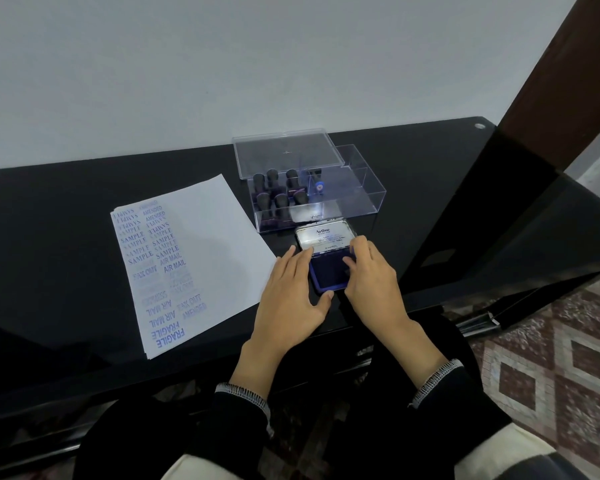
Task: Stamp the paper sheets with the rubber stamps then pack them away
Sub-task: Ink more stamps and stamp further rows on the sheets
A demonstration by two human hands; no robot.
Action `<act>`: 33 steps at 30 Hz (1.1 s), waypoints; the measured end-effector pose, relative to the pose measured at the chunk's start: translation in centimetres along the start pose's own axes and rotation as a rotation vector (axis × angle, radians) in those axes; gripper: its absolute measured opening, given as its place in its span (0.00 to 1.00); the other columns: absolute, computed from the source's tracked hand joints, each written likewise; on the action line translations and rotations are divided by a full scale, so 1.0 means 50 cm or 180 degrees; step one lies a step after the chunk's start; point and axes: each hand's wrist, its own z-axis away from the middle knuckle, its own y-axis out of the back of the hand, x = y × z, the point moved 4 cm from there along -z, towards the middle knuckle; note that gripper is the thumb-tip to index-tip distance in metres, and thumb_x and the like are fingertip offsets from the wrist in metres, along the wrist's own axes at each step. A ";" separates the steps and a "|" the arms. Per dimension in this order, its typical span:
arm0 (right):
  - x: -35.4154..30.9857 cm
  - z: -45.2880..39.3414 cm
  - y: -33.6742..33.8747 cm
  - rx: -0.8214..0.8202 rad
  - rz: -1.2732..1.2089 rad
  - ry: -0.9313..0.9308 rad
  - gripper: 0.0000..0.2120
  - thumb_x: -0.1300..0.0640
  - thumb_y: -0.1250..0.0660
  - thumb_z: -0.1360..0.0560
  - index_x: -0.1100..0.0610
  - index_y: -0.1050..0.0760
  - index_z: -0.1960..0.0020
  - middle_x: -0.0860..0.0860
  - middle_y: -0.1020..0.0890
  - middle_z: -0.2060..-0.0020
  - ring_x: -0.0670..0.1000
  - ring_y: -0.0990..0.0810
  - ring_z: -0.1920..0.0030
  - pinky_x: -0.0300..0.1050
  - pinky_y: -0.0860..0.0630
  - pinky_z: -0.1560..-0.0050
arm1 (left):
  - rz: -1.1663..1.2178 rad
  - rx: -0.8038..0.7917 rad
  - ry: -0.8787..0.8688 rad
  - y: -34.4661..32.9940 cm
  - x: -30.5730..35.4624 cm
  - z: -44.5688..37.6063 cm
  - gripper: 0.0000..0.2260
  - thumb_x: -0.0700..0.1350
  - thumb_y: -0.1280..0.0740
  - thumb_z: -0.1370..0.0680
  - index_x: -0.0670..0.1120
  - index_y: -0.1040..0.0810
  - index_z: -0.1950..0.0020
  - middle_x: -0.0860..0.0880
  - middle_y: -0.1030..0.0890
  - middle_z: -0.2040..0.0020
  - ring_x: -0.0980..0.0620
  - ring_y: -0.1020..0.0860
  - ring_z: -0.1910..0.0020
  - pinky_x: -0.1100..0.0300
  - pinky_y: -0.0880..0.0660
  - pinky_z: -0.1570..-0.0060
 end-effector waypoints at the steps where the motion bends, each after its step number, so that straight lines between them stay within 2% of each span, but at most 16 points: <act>1: 0.003 -0.001 0.000 0.0018 -0.0111 -0.0090 0.08 0.66 0.37 0.24 0.57 0.36 0.54 0.49 0.29 0.61 0.49 0.29 0.65 0.38 0.37 0.69 | 0.0002 -0.0002 0.0002 0.000 0.000 0.000 0.33 0.56 0.36 0.23 0.46 0.43 0.23 0.51 0.38 0.24 0.55 0.50 0.23 0.56 0.49 0.24; 4: 0.013 -0.002 0.002 0.0060 -0.0425 -0.0349 0.07 0.66 0.37 0.24 0.58 0.36 0.53 0.51 0.27 0.61 0.51 0.27 0.64 0.35 0.38 0.71 | 0.0042 0.0008 0.0008 0.001 0.000 -0.001 0.33 0.56 0.36 0.23 0.46 0.43 0.23 0.51 0.38 0.24 0.55 0.50 0.23 0.57 0.49 0.24; 10: 0.002 0.004 -0.001 0.0218 -0.0352 -0.0014 0.08 0.69 0.37 0.26 0.59 0.34 0.53 0.50 0.29 0.61 0.52 0.26 0.63 0.49 0.24 0.67 | 0.0058 0.0010 0.0028 -0.002 -0.002 -0.002 0.33 0.56 0.36 0.23 0.46 0.44 0.23 0.52 0.39 0.24 0.56 0.50 0.23 0.56 0.48 0.24; 14: 0.005 0.005 -0.005 0.0293 -0.0357 -0.0086 0.11 0.69 0.37 0.26 0.57 0.36 0.53 0.50 0.28 0.61 0.52 0.25 0.62 0.48 0.25 0.68 | 0.0177 -0.0035 -0.0029 0.003 0.001 -0.002 0.32 0.53 0.35 0.22 0.47 0.44 0.23 0.53 0.41 0.23 0.56 0.50 0.23 0.56 0.48 0.24; 16: 0.004 0.007 -0.004 0.0325 -0.0394 -0.0093 0.12 0.70 0.37 0.26 0.56 0.37 0.53 0.50 0.28 0.61 0.52 0.25 0.62 0.46 0.26 0.67 | 0.0567 0.0061 -0.0011 0.018 0.004 0.000 0.29 0.48 0.34 0.22 0.49 0.41 0.23 0.55 0.41 0.24 0.57 0.46 0.25 0.60 0.44 0.26; 18: 0.004 0.009 -0.003 0.0322 -0.0436 -0.0143 0.11 0.70 0.37 0.26 0.58 0.36 0.52 0.50 0.28 0.60 0.53 0.25 0.61 0.46 0.26 0.65 | 0.0875 0.0309 0.0070 0.049 0.000 0.006 0.22 0.44 0.35 0.21 0.52 0.34 0.27 0.57 0.34 0.28 0.60 0.37 0.29 0.63 0.38 0.31; 21: 0.004 0.009 -0.004 0.0325 -0.0433 -0.0243 0.09 0.70 0.37 0.25 0.59 0.34 0.52 0.49 0.29 0.60 0.52 0.27 0.62 0.44 0.31 0.65 | 0.0801 0.0789 0.0274 0.116 -0.036 0.026 0.12 0.43 0.38 0.20 0.53 0.23 0.39 0.60 0.23 0.41 0.61 0.26 0.40 0.64 0.31 0.40; 24: -0.001 0.010 -0.005 0.0365 -0.0415 -0.0273 0.08 0.70 0.38 0.25 0.60 0.34 0.53 0.50 0.30 0.60 0.52 0.27 0.61 0.44 0.31 0.64 | 0.0532 0.1157 0.0512 0.185 -0.108 0.063 0.09 0.41 0.37 0.20 0.51 0.20 0.45 0.59 0.20 0.47 0.60 0.23 0.45 0.64 0.30 0.44; 27: -0.006 0.011 -0.007 0.0388 -0.0339 -0.0257 0.07 0.70 0.39 0.25 0.60 0.34 0.53 0.50 0.30 0.60 0.53 0.27 0.60 0.46 0.30 0.64 | 0.0226 0.1258 0.0953 0.236 -0.199 0.106 0.10 0.40 0.38 0.20 0.50 0.20 0.46 0.55 0.20 0.45 0.54 0.24 0.43 0.56 0.28 0.44; 30: -0.008 0.012 -0.008 0.0384 -0.0295 -0.0294 0.07 0.69 0.39 0.24 0.60 0.34 0.53 0.50 0.29 0.59 0.52 0.28 0.60 0.43 0.33 0.63 | -0.0059 0.1016 0.1239 0.260 -0.267 0.140 0.10 0.42 0.38 0.20 0.51 0.21 0.43 0.54 0.22 0.40 0.50 0.28 0.37 0.52 0.29 0.43; 33: -0.009 0.016 -0.006 0.0374 -0.0299 -0.0328 0.06 0.70 0.39 0.24 0.60 0.34 0.53 0.51 0.29 0.59 0.53 0.28 0.60 0.44 0.34 0.63 | -0.0166 0.0792 0.1232 0.261 -0.303 0.162 0.12 0.44 0.37 0.20 0.48 0.23 0.38 0.53 0.26 0.33 0.50 0.36 0.28 0.47 0.36 0.32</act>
